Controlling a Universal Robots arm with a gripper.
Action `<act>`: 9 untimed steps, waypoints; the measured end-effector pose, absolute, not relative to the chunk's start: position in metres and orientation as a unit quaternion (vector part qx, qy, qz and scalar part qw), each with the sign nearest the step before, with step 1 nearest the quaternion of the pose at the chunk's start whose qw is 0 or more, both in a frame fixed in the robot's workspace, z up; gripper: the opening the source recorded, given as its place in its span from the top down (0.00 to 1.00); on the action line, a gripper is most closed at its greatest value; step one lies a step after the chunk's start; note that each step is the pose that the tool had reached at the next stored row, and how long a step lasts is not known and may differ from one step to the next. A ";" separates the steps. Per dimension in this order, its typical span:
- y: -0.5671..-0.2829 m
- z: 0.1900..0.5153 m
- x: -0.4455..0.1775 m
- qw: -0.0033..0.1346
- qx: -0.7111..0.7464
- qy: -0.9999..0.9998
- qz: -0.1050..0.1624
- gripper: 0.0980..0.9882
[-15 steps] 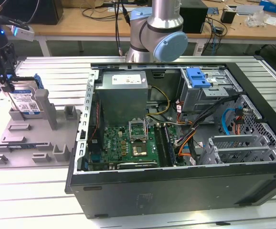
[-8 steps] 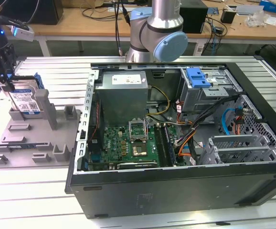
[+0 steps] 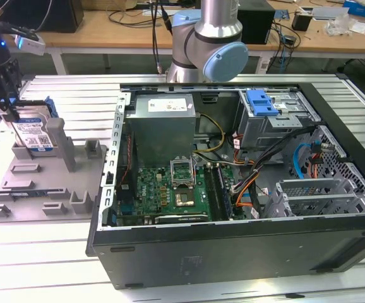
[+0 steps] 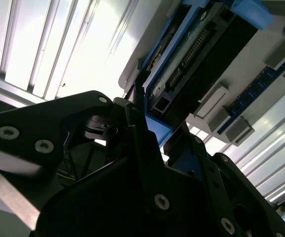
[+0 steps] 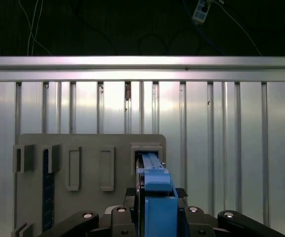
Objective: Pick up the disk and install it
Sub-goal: 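Pick up the disk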
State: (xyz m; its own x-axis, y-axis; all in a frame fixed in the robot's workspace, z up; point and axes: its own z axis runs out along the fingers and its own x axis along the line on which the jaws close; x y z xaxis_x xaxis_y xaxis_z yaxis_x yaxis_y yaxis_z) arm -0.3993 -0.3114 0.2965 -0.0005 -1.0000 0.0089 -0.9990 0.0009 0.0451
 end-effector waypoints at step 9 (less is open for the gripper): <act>-0.312 0.296 -0.400 0.019 0.707 -0.707 -0.013 0.70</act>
State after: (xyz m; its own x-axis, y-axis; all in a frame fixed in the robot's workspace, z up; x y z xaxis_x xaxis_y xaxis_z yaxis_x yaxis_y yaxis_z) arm -0.3999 -0.3116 0.2955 -0.0003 -1.0000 0.0091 -0.9990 0.0007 0.0452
